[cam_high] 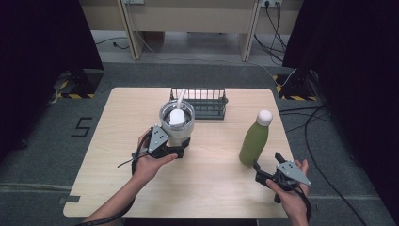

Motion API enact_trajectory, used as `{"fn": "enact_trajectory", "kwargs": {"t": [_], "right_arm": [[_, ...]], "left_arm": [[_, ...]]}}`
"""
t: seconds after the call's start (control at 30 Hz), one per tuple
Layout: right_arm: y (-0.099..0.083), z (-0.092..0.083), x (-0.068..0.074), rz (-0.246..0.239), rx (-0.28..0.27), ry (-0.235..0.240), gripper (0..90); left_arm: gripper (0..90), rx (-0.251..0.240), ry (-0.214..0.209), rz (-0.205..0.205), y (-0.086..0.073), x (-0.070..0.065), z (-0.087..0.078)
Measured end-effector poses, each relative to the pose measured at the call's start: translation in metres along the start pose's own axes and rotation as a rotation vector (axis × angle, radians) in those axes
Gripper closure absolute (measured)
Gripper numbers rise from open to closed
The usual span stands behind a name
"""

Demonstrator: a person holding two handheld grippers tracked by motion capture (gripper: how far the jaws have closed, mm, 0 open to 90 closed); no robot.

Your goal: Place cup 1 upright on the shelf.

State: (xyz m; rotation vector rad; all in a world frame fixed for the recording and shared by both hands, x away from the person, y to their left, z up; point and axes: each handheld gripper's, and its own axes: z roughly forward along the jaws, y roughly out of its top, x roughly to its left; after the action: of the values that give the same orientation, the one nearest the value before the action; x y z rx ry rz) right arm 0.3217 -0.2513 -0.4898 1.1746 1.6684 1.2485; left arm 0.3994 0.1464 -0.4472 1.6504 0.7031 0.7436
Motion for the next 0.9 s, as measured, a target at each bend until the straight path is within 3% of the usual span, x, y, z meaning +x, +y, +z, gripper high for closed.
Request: {"fn": "enact_trajectory", "kwargs": {"t": [0.5,0.57,0.9], "right_arm": [[0.000,0.000,0.000,0.008,-0.002,0.003,13.2],[0.001,-0.001,0.000,0.007,-0.003,0.004,13.2],[0.000,0.000,-0.001,0.010,0.001,-0.002,13.2]], "left_arm": [[10.0,-0.018,0.020,0.001,0.015,0.013,0.014],[10.0,-0.020,0.041,-0.002,0.017,0.015,0.015],[10.0,-0.029,0.040,0.001,0.025,0.022,0.024]]}}
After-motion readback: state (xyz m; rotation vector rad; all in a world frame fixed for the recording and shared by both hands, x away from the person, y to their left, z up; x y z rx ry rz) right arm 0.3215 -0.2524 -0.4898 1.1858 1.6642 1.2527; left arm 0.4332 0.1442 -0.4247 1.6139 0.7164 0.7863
